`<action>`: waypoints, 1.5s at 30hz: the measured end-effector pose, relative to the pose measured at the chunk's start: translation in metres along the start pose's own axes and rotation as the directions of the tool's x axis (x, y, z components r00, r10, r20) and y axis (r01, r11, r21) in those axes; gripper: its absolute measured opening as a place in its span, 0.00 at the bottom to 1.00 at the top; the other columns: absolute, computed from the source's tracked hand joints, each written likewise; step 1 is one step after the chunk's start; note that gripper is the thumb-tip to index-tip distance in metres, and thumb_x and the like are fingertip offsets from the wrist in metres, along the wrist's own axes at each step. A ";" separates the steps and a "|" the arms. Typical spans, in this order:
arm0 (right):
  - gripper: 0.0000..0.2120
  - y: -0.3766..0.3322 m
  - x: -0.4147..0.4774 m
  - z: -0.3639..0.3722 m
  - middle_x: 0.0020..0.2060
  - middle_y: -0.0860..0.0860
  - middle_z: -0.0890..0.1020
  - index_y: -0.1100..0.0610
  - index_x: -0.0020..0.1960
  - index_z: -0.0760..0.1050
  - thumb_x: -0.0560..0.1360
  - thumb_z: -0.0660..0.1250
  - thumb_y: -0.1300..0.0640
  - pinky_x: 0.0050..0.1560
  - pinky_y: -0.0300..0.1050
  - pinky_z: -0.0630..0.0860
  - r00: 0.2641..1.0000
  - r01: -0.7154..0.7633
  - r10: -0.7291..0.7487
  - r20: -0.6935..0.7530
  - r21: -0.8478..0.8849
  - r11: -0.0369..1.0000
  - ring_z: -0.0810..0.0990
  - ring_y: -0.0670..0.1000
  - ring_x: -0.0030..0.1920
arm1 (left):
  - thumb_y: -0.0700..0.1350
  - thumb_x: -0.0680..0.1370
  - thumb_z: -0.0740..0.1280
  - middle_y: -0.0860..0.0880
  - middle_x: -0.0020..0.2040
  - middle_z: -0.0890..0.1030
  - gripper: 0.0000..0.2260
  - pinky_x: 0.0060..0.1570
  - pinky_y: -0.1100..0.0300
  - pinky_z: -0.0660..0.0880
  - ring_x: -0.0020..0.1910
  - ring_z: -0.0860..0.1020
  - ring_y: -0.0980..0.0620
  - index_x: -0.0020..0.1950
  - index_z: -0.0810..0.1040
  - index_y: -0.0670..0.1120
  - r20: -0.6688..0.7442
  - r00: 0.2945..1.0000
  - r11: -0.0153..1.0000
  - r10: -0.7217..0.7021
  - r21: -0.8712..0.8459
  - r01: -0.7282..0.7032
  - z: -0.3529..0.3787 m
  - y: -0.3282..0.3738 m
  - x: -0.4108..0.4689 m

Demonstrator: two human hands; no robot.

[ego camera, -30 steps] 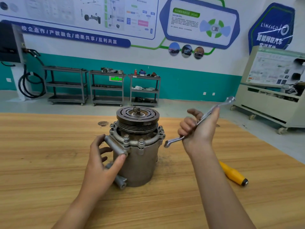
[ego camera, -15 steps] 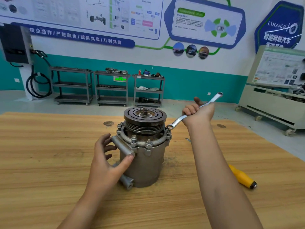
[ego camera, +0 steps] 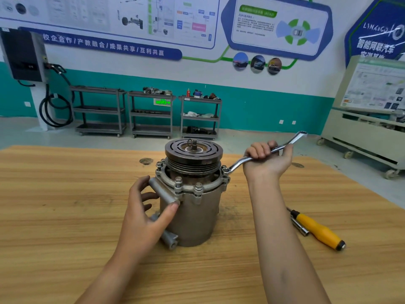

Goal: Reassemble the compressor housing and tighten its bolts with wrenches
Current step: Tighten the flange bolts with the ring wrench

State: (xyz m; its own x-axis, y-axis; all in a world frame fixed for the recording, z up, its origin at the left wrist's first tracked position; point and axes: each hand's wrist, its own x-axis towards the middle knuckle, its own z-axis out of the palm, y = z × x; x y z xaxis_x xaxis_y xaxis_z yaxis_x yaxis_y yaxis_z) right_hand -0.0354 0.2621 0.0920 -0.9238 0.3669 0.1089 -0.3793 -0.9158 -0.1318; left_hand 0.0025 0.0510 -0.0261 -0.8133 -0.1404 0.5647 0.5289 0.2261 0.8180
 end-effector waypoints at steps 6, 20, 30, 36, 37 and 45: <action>0.26 -0.002 0.006 0.000 0.19 0.47 0.58 0.55 0.26 0.60 0.79 0.50 0.42 0.17 0.33 0.53 0.999 -0.029 0.027 -0.022 -0.060 0.998 0.55 0.46 0.17 | 0.62 0.62 0.69 0.77 0.55 0.67 0.34 0.42 0.78 0.70 0.57 0.71 0.68 0.64 0.59 0.62 -0.007 1.000 1.000 -0.013 0.008 0.014 0.000 -0.002 0.000; 0.08 0.005 -0.042 -0.011 0.23 0.44 0.65 0.53 0.44 0.62 0.82 0.54 0.59 0.30 0.40 0.75 0.886 0.428 -0.455 0.087 -0.528 0.734 0.67 0.44 0.23 | 0.65 0.62 0.66 0.74 0.57 0.66 0.34 0.50 0.66 0.69 0.57 0.72 0.65 0.65 0.61 0.58 -0.019 1.000 1.000 -0.013 0.004 0.013 0.003 -0.002 -0.002; 0.06 0.046 -0.092 -0.037 0.40 0.58 0.70 0.54 0.48 0.60 0.74 0.57 0.58 0.48 0.37 0.75 0.521 0.848 -0.665 0.534 -0.413 0.332 0.74 0.46 0.38 | 0.55 0.65 0.68 0.69 0.58 0.68 0.30 0.47 0.68 0.69 0.56 0.72 0.65 0.65 0.62 0.58 -0.018 1.000 1.000 -0.020 -0.018 0.020 0.005 0.000 -0.004; 0.06 0.056 -0.096 -0.050 0.38 0.55 0.75 0.56 0.48 0.70 0.79 0.55 0.60 0.41 0.32 0.72 0.340 0.919 -0.478 0.810 -0.394 -0.014 0.73 0.41 0.40 | 0.55 0.70 0.72 0.67 0.58 0.68 0.30 0.47 0.70 0.68 0.56 0.72 0.64 0.66 0.61 0.57 -0.012 1.000 0.999 -0.020 -0.034 0.020 0.005 0.001 -0.003; 0.12 0.059 -0.097 -0.053 0.36 0.53 0.75 0.60 0.47 0.74 0.81 0.54 0.57 0.38 0.37 0.72 0.291 0.923 -0.405 0.867 -0.366 -0.120 0.73 0.43 0.39 | 0.54 0.69 0.73 0.64 0.59 0.69 0.30 0.46 0.71 0.68 0.57 0.72 0.63 0.67 0.61 0.56 -0.007 1.000 0.999 -0.021 -0.029 0.021 0.004 0.000 -0.004; 0.22 0.079 -0.098 -0.033 0.27 0.52 0.73 0.61 0.39 0.82 0.80 0.57 0.48 0.34 0.49 0.68 0.323 0.830 -0.146 0.935 -0.355 -0.430 0.71 0.53 0.31 | 0.48 0.69 0.75 0.64 0.57 0.70 0.30 0.42 0.75 0.71 0.52 0.71 0.75 0.65 0.64 0.51 -0.022 1.000 0.999 0.009 -0.054 -0.011 0.005 0.002 -0.002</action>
State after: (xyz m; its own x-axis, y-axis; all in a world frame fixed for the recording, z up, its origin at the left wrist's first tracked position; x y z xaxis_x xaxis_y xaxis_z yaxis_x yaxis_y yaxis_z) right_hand 0.0230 0.1592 0.0381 -0.1952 0.1004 0.9756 -0.6218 0.7566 -0.2022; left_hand 0.0033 0.0569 -0.0262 -0.8026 -0.1596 0.5747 0.5498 0.1756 0.8166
